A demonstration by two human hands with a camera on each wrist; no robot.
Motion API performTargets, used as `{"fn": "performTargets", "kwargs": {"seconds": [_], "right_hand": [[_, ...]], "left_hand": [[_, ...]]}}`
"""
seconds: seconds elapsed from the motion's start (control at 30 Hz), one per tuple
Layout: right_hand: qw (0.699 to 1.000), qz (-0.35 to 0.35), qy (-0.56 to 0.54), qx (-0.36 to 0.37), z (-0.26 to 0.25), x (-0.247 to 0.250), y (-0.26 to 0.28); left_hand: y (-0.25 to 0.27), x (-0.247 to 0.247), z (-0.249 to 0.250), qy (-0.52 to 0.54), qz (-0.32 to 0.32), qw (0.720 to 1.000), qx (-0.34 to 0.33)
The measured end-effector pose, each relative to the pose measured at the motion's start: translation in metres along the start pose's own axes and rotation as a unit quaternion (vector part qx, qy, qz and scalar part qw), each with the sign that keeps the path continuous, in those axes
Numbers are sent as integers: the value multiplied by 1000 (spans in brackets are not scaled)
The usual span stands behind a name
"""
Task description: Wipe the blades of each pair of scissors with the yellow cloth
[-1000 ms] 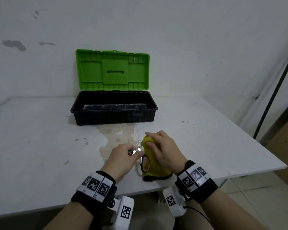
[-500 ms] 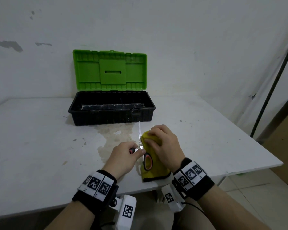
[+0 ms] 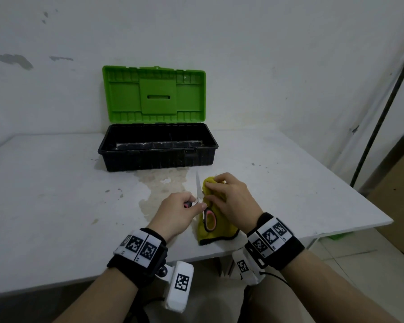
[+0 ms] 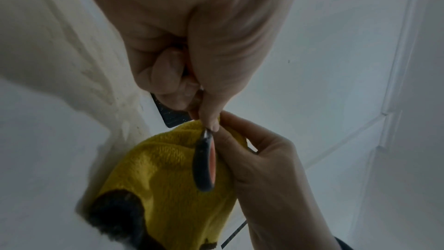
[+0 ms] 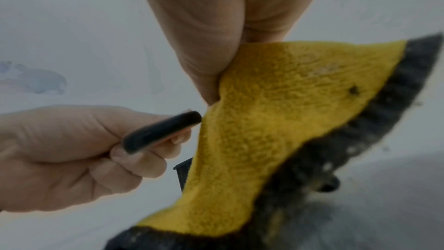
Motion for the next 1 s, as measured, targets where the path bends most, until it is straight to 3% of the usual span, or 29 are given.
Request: {"fn": "performTargets", "kwargs": {"seconds": [0.27, 0.47, 0.57, 0.67, 0.77, 0.9, 1.0], "right_hand": [[999, 39, 3, 9, 6, 5, -3], [989, 81, 6, -121, 43, 35, -15], [991, 97, -19, -86, 23, 42, -6], [999, 9, -23, -22, -8, 25, 4], [999, -8, -35, 21, -18, 12, 8], [1000, -1, -19, 15, -18, 9, 6], [999, 18, -1, -35, -9, 15, -2]], "left_hand": [[3, 6, 9, -43, 13, 998, -39], [2, 2, -3, -22, -12, 999, -21], [-1, 5, -5, -19, -2, 1000, -10], [-3, 5, 1, -38, 5, 999, -31], [-3, 4, 6, -58, 3, 997, -55], [-2, 8, 6, -59, -5, 996, -68], [-2, 12, 6, -54, -7, 995, -79]]}}
Point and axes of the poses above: each hand's wrist, its own y-axis away from the middle knuckle, its own x-axis out of the back of the hand, z = x × y, the point moved 4 cm from there along -y, towards the middle knuckle, and after that the axes turned 7 degrees about x, right-handed, at the moved point
